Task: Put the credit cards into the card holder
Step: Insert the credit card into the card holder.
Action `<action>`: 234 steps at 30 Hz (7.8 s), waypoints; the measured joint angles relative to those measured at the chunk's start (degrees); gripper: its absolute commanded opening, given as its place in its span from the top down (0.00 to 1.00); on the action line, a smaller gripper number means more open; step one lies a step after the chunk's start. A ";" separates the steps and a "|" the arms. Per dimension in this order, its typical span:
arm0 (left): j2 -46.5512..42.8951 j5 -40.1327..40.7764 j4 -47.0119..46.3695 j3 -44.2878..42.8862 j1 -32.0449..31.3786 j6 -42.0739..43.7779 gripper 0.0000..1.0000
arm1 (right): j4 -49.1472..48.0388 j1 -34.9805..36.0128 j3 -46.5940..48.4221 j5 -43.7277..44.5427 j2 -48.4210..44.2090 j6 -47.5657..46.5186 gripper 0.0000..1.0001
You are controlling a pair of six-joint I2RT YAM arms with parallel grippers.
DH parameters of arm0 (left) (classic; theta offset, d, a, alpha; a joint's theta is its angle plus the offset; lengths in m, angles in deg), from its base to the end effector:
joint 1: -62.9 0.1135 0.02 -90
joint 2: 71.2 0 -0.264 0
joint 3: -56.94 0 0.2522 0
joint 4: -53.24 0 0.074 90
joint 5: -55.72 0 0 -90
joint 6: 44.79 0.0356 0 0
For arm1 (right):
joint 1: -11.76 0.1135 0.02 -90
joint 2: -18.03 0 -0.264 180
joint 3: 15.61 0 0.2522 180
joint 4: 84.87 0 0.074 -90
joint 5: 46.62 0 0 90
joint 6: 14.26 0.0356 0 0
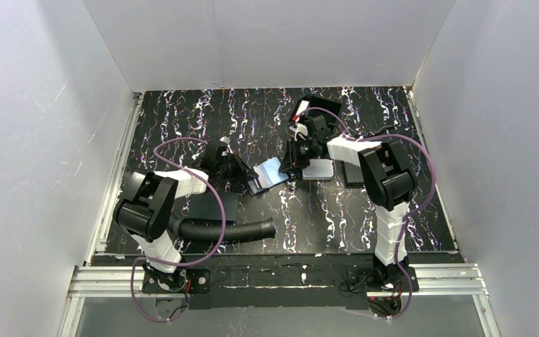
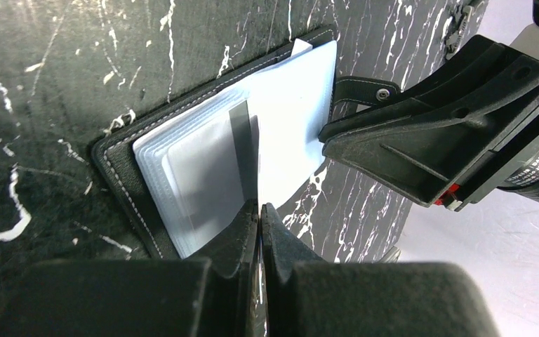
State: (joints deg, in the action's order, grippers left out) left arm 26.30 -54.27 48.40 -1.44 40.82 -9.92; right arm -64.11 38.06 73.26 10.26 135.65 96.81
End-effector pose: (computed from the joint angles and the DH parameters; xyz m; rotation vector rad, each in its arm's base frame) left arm 0.3095 -0.1387 0.1556 -0.4593 2.3188 -1.1004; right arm 0.3777 0.2084 0.1472 -0.3909 2.5036 1.0591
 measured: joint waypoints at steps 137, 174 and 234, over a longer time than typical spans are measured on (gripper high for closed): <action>8.69 3.73 38.66 -27.46 -3.66 14.85 0.14 | 0.37 0.07 -0.78 -0.50 0.00 1.51 0.58; 12.98 -2.20 35.61 -29.66 -3.21 12.54 0.19 | -2.76 1.95 -1.15 -3.49 1.13 3.50 0.69; 12.80 -4.08 29.88 -25.75 -3.48 13.41 0.16 | -3.76 1.17 -1.81 -4.60 1.34 4.49 0.59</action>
State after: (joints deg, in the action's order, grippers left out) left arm 39.10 -58.35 78.28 -27.19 37.34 3.49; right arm -67.87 39.24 71.45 5.66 137.00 101.31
